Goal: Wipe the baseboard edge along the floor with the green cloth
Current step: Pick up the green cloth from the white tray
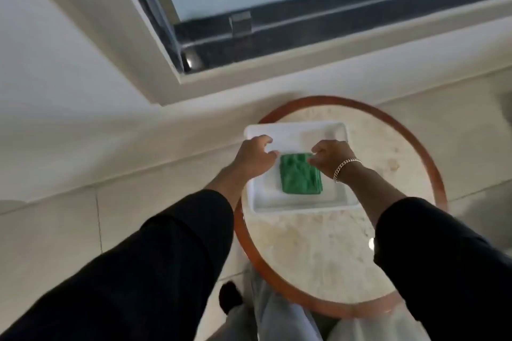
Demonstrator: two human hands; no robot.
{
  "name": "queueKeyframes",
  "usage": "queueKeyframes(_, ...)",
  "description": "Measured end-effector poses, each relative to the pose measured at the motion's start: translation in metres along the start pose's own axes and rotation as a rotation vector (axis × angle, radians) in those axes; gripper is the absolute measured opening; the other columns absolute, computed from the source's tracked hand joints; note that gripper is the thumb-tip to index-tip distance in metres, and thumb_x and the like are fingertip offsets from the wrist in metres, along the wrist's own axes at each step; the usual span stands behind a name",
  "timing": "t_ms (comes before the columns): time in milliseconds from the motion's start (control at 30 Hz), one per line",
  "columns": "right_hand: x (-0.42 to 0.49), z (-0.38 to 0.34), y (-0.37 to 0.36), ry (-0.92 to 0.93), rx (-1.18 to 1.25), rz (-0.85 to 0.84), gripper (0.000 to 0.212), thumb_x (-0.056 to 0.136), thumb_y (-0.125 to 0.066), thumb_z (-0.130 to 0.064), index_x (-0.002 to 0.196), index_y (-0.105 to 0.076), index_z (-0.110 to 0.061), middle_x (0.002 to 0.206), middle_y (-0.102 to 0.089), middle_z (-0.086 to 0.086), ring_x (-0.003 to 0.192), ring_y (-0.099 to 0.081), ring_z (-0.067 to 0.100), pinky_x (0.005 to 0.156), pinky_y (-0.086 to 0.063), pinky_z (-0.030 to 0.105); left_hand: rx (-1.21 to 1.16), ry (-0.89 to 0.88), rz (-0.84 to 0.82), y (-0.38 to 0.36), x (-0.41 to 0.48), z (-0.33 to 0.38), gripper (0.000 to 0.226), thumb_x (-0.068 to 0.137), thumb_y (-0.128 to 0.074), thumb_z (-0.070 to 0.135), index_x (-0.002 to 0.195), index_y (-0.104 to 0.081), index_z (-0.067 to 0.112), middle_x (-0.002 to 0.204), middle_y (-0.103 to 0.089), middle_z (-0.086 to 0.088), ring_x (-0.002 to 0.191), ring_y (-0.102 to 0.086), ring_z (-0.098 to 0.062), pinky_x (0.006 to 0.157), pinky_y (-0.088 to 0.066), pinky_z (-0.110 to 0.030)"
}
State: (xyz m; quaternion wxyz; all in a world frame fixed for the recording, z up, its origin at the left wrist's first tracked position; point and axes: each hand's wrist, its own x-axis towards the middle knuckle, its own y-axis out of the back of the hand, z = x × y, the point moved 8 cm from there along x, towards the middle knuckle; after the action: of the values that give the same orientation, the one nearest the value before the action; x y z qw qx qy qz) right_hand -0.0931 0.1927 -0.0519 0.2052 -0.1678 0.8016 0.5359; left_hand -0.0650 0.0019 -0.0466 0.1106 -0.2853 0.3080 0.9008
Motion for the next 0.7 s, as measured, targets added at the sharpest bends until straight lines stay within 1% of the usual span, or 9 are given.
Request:
queueKeyframes(100,0.016,0.032,-0.029,-0.115,0.072,0.010,0.023,0.075,-0.069,-0.029,0.092,-0.068,-0.013,0.097,-0.071,0.011,0.088,-0.062,0.029,0.074,-0.050,0.030,-0.061,0.190,-0.075,-0.048,0.020,-0.027,0.059,0.091,-0.060,0.027,0.145,-0.043,0.011,0.149,-0.049,-0.012,0.133,-0.050,-0.029,0.098,-0.042,-0.030)
queueKeyframes(200,0.017,0.047,-0.050,-0.182,0.126,0.055,0.038,0.074,-0.074,-0.032,0.105,-0.065,-0.012,0.099,-0.070,0.010,0.092,-0.063,0.028,0.073,-0.046,0.029,-0.167,0.302,-0.019,-0.078,0.027,-0.042,0.058,0.087,-0.065,0.020,0.141,-0.044,0.009,0.140,-0.055,-0.013,0.124,-0.056,-0.030,0.086,-0.045,-0.029)
queueKeyframes(300,0.019,0.051,-0.063,-0.174,0.171,0.129,0.054,0.072,-0.079,-0.031,0.117,-0.058,-0.009,0.108,-0.068,0.012,0.102,-0.061,0.030,0.084,-0.048,0.033,-0.295,0.394,0.137,-0.088,0.034,-0.050,0.041,0.078,-0.073,0.013,0.115,-0.056,0.013,0.113,-0.063,-0.008,0.106,-0.063,-0.028,0.079,-0.052,-0.031)
queueKeyframes(367,0.018,0.055,-0.069,-0.198,0.284,0.177,0.053,0.073,-0.079,-0.023,0.119,-0.058,-0.009,0.109,-0.068,0.013,0.100,-0.062,0.030,0.087,-0.052,0.036,-0.350,0.433,0.188,-0.095,0.036,-0.055,0.032,0.074,-0.074,0.005,0.097,-0.055,0.018,0.099,-0.062,-0.005,0.099,-0.066,-0.028,0.078,-0.057,-0.034)
queueKeyframes(400,0.016,0.055,-0.068,-0.203,0.340,0.206,0.051,0.073,-0.079,-0.020,0.118,-0.059,-0.010,0.107,-0.069,0.012,0.096,-0.064,0.029,0.086,-0.054,0.037,-0.394,0.444,0.199,-0.096,0.036,-0.056,0.033,0.073,-0.073,0.001,0.095,-0.057,0.018,0.097,-0.063,-0.005,0.097,-0.067,-0.028,0.077,-0.059,-0.034)
queueKeyframes(467,0.010,0.054,-0.066,-0.207,0.421,0.246,0.047,0.073,-0.078,-0.016,0.116,-0.061,-0.011,0.104,-0.070,0.010,0.088,-0.066,0.025,0.081,-0.057,0.037,-0.476,0.458,0.210,-0.095,0.034,-0.061,0.036,0.072,-0.073,-0.002,0.103,-0.065,0.014,0.098,-0.067,-0.007,0.093,-0.069,-0.027,0.076,-0.061,-0.036)
queueKeyframes(567,-0.006,0.036,-0.063,-0.183,0.476,0.290,0.044,0.074,-0.077,-0.017,0.116,-0.063,-0.013,0.102,-0.071,0.005,0.080,-0.062,0.016,0.071,-0.052,0.026,-0.574,0.450,0.261,-0.078,0.017,-0.067,0.045,0.072,-0.076,0.000,0.115,-0.067,0.010,0.104,-0.072,-0.009,0.092,-0.071,-0.026,0.076,-0.063,-0.040)
queueKeyframes(633,-0.016,0.017,-0.058,-0.171,0.500,0.341,0.044,0.073,-0.077,-0.019,0.114,-0.064,-0.015,0.099,-0.072,0.003,0.083,-0.063,0.015,0.073,-0.053,0.026,-0.639,0.436,0.303,-0.059,0.001,-0.066,0.047,0.072,-0.077,0.001,0.117,-0.066,0.010,0.101,-0.073,-0.008,0.088,-0.071,-0.023,0.076,-0.064,-0.041)
queueKeyframes(700,-0.029,-0.014,-0.057,-0.135,0.518,0.382,0.043,0.072,-0.077,-0.019,0.113,-0.065,-0.014,0.098,-0.072,0.002,0.086,-0.065,0.015,0.077,-0.054,0.027,-0.704,0.417,0.346,-0.034,-0.017,-0.072,0.047,0.073,-0.077,0.002,0.118,-0.067,0.011,0.088,-0.070,-0.001,0.081,-0.070,-0.018,0.076,-0.064,-0.040)
